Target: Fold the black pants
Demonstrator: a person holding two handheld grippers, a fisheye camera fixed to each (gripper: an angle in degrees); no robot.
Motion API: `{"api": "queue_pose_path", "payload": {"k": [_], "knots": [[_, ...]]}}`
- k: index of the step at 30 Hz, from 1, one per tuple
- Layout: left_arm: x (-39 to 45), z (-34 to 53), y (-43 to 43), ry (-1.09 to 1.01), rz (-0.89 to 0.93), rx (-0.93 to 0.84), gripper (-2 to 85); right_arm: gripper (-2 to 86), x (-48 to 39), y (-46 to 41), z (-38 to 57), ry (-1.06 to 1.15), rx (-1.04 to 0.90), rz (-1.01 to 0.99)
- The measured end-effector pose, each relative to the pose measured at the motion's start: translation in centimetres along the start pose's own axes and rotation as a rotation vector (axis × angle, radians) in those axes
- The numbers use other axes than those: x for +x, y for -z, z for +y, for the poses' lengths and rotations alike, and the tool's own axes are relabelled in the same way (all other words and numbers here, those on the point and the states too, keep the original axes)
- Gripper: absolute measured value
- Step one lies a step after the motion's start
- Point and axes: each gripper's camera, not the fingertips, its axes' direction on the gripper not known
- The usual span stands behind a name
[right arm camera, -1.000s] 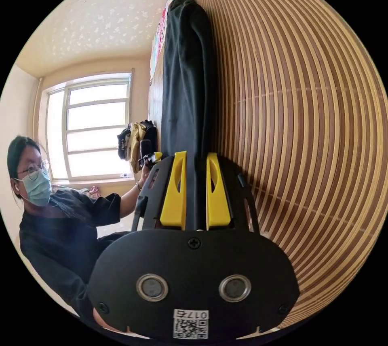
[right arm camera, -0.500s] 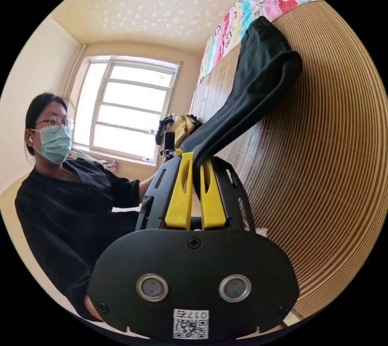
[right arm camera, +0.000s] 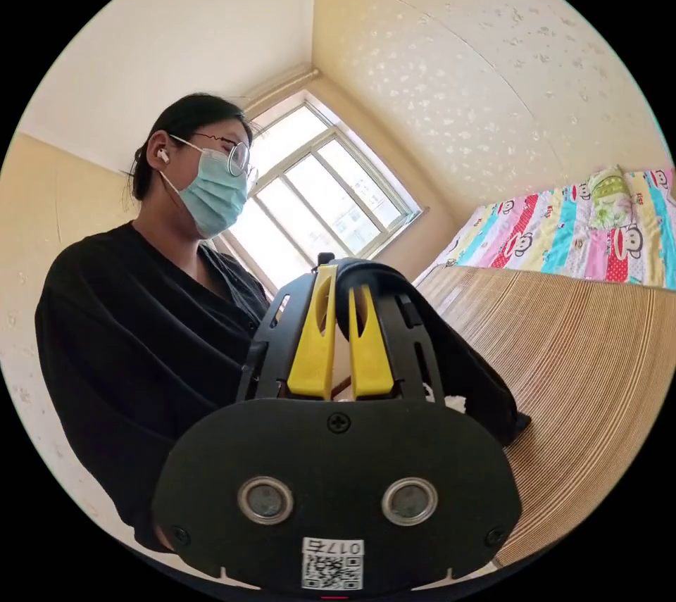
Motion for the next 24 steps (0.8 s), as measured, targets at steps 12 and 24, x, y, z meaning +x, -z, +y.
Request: {"api": "queue_pose_path", "payload": {"k": [12,24], "knots": [[-23.6,-1.4,-4.4,0.404,-0.295,-0.161,1.8,0.2,14.7,-5.1,-4.8,-0.249,-0.176,0.39],[-34.6,20.8,-6.0,0.708,-0.427,-0.356,3.7,0.6,25.6,-8.9,12.6,-0.488,-0.317,0.483]]}}
